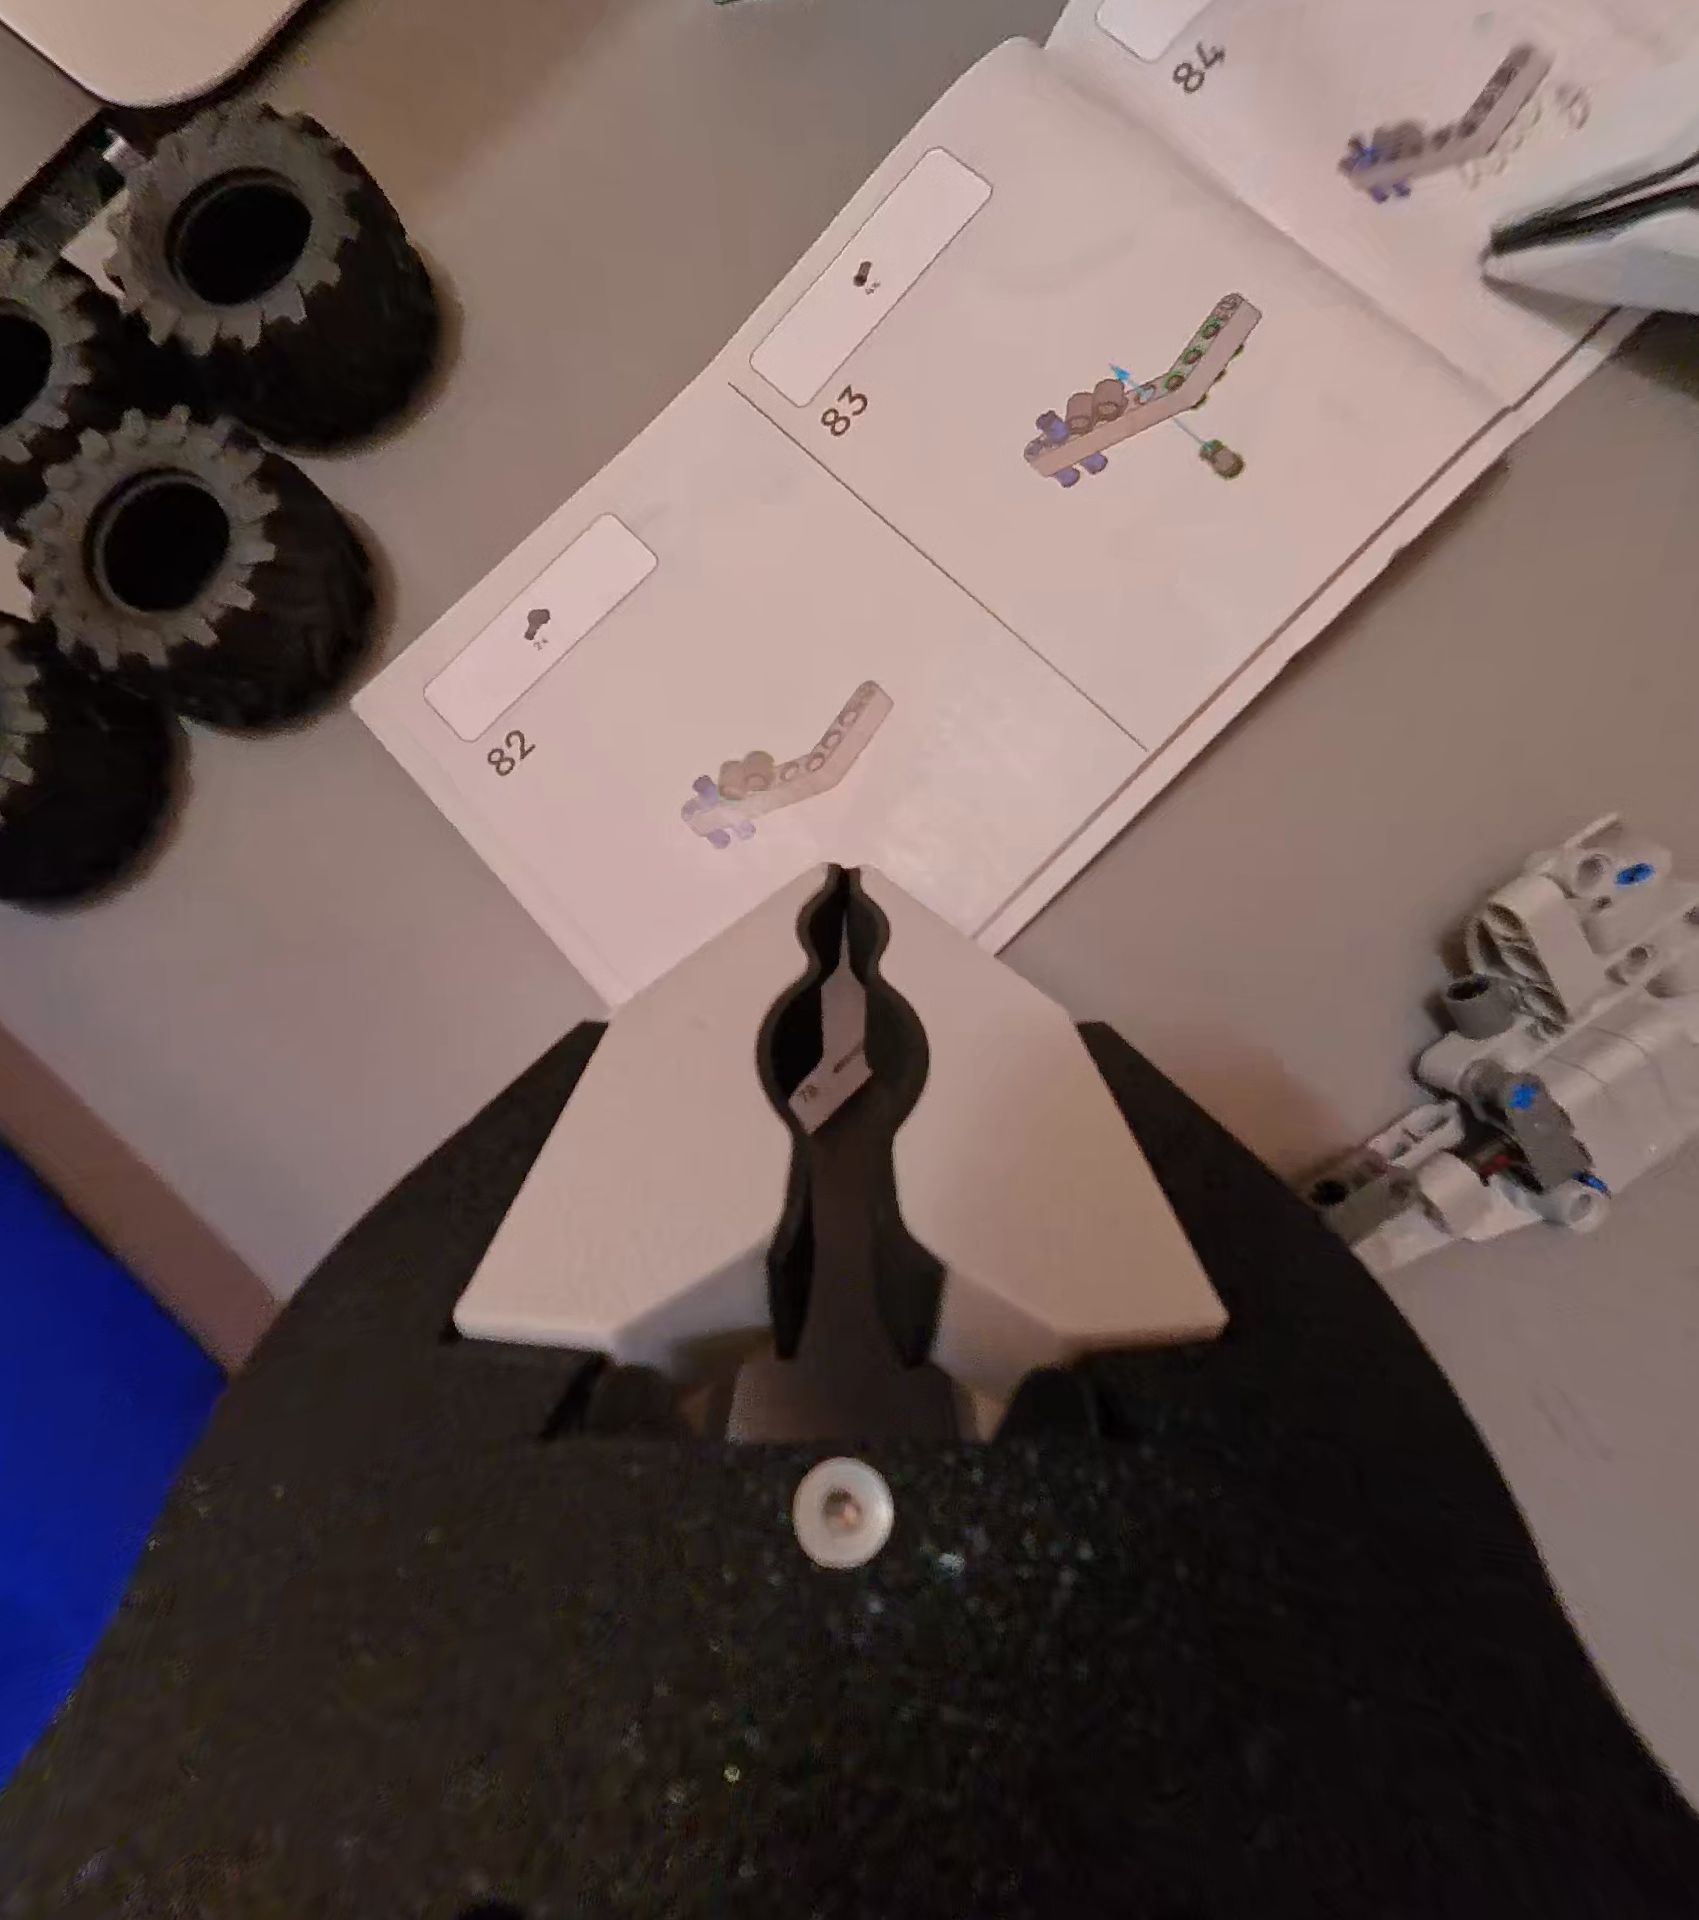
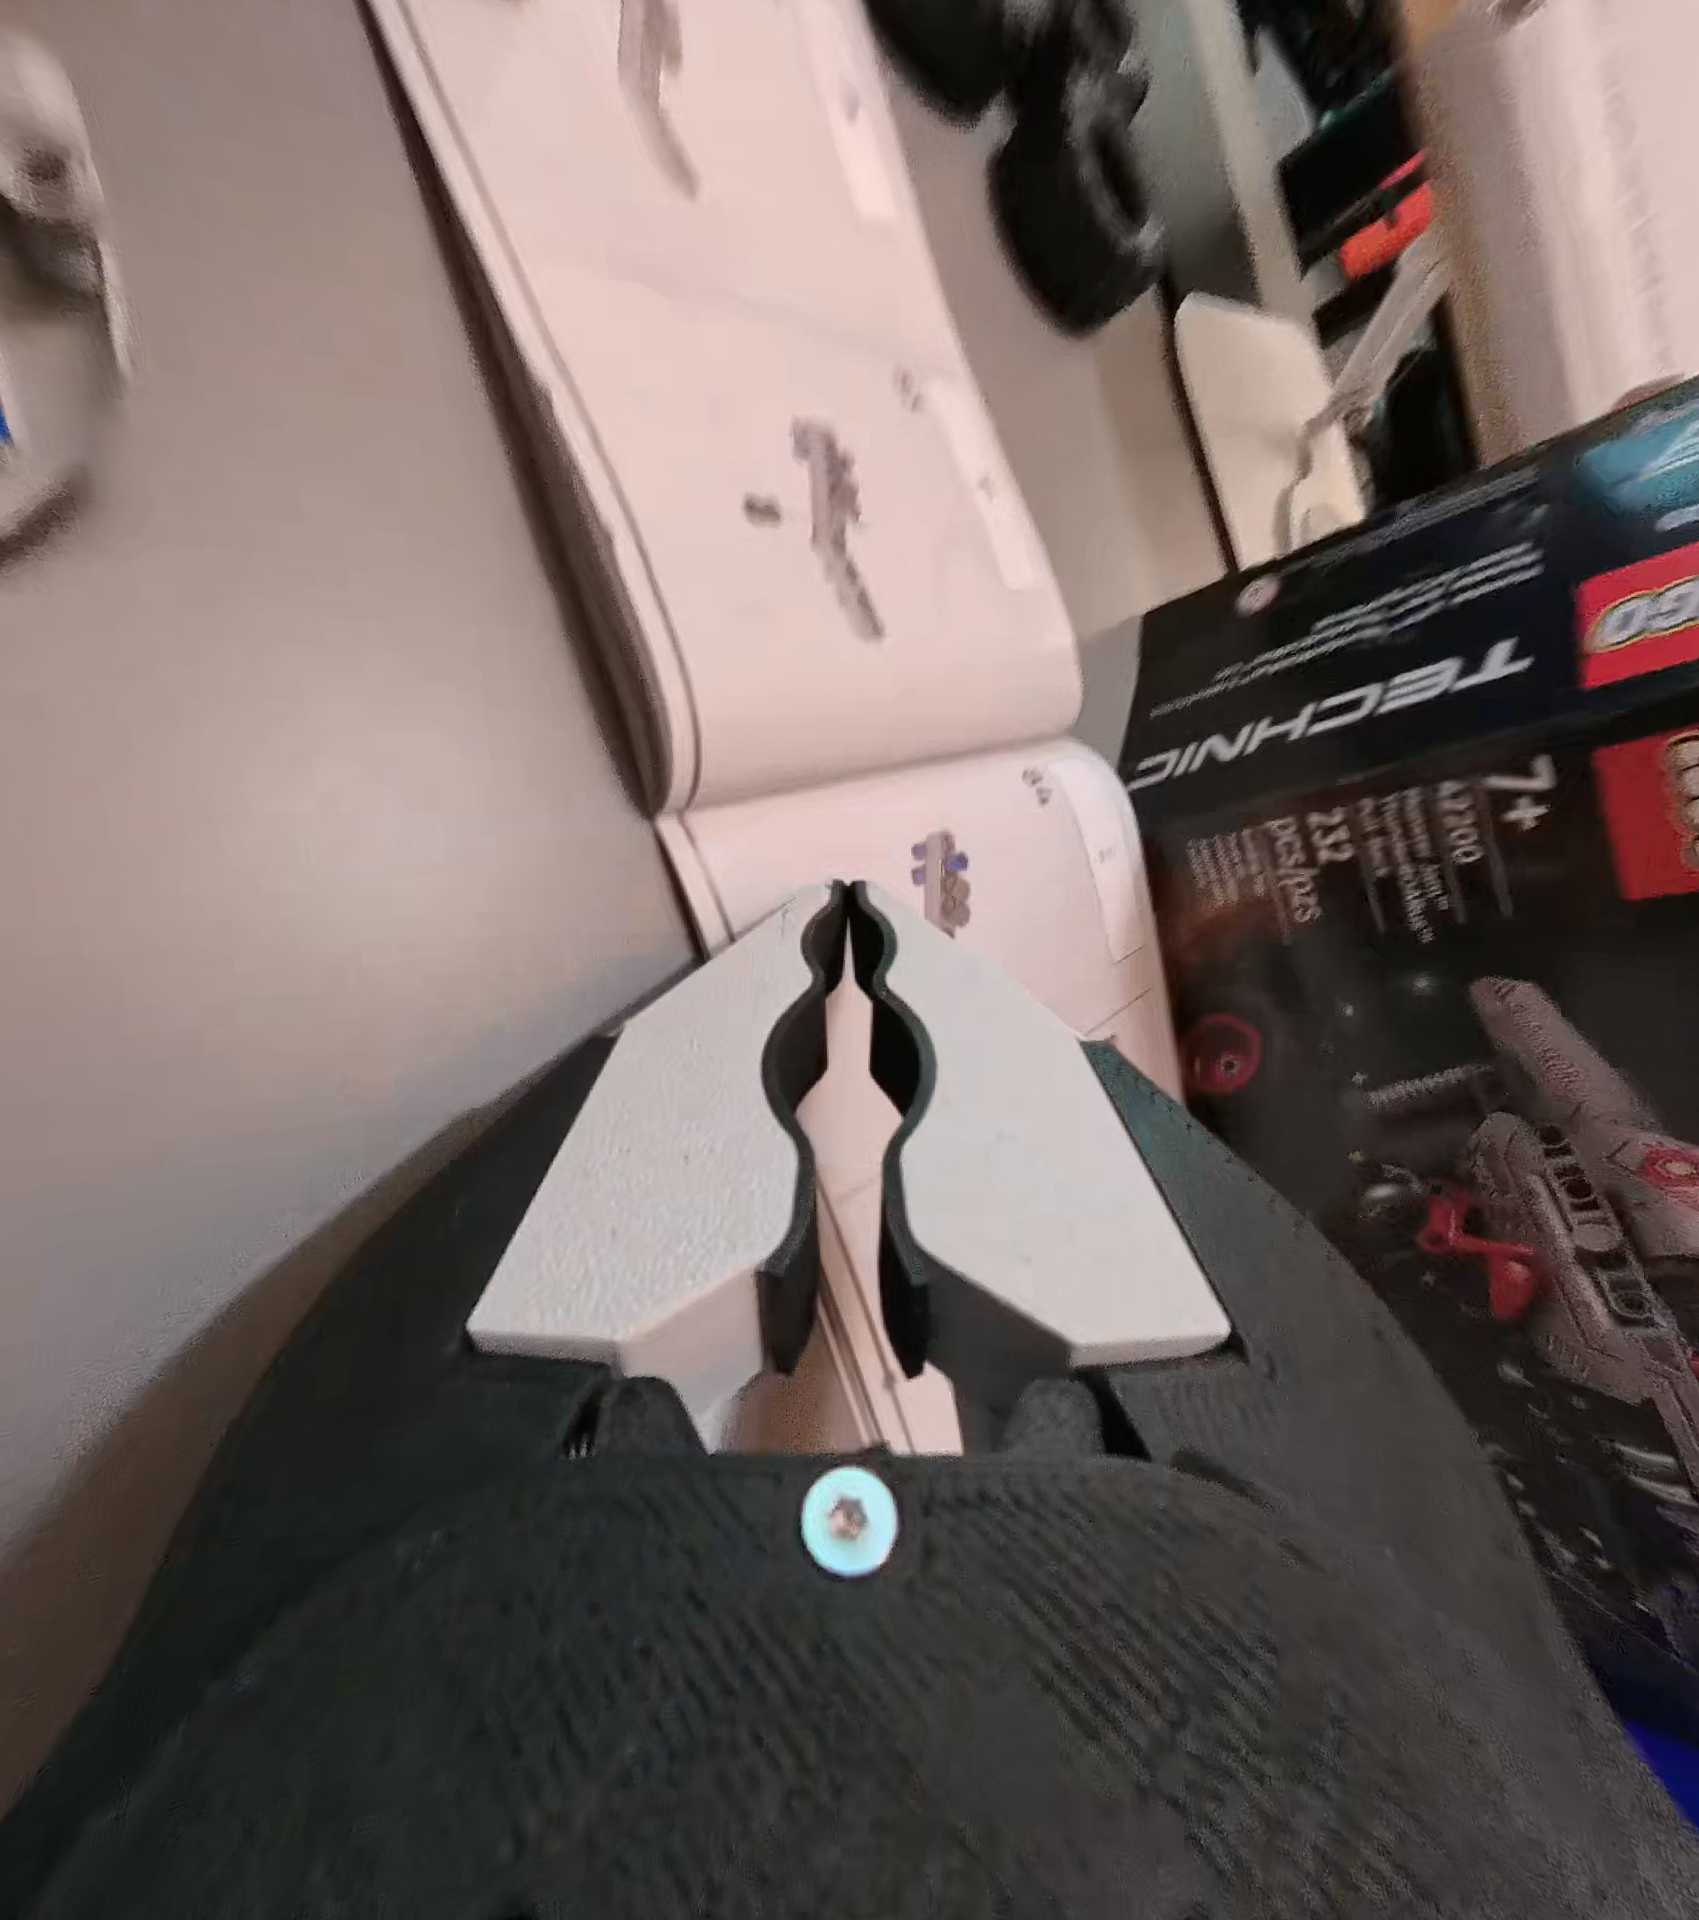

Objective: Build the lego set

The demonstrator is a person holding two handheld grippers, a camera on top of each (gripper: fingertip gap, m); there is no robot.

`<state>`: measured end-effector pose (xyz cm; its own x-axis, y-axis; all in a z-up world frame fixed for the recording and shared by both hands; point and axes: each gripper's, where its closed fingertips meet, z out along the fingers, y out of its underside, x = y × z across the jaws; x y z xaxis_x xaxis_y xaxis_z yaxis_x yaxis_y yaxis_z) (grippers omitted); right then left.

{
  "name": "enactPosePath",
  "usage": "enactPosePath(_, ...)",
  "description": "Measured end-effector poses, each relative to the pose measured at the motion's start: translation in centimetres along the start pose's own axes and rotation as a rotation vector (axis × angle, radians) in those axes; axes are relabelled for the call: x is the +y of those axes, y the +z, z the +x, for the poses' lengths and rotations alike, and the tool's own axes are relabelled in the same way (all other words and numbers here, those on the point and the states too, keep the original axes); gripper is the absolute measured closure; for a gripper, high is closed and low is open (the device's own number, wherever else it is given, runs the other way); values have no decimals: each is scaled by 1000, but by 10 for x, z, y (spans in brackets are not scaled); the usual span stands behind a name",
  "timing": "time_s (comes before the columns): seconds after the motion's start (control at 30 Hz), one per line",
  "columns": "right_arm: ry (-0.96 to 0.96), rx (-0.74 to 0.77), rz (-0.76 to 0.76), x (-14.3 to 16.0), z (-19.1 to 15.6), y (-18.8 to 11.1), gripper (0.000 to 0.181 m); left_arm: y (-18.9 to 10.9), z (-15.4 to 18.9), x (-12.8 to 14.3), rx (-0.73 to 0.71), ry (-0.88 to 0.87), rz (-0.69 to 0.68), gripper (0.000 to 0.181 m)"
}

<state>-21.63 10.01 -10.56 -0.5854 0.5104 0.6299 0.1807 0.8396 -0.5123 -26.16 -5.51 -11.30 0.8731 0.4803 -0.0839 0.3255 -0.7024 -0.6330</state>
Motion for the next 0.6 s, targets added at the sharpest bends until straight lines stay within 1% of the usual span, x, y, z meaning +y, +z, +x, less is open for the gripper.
enactPosePath(0.07,-26,-2,-20,6,-3,0,181,-1,3,1,-2,-17,9,181)
enactPosePath(0.27,-20,-22,-41,12,-10,-13,181,-9,19,9,-2,25,-2,181)
enactPosePath(0.33,6,-21,-22,13,-13,-17,181,-12,19,12,-5,9,-1,181)
enactPosePath(0.47,79,-27,10,13,-14,-19,181,-12,18,12,44,-65,21,181)
enactPosePath(0.6,89,-37,7,14,-14,-18,181,-13,17,13,43,-77,25,181)
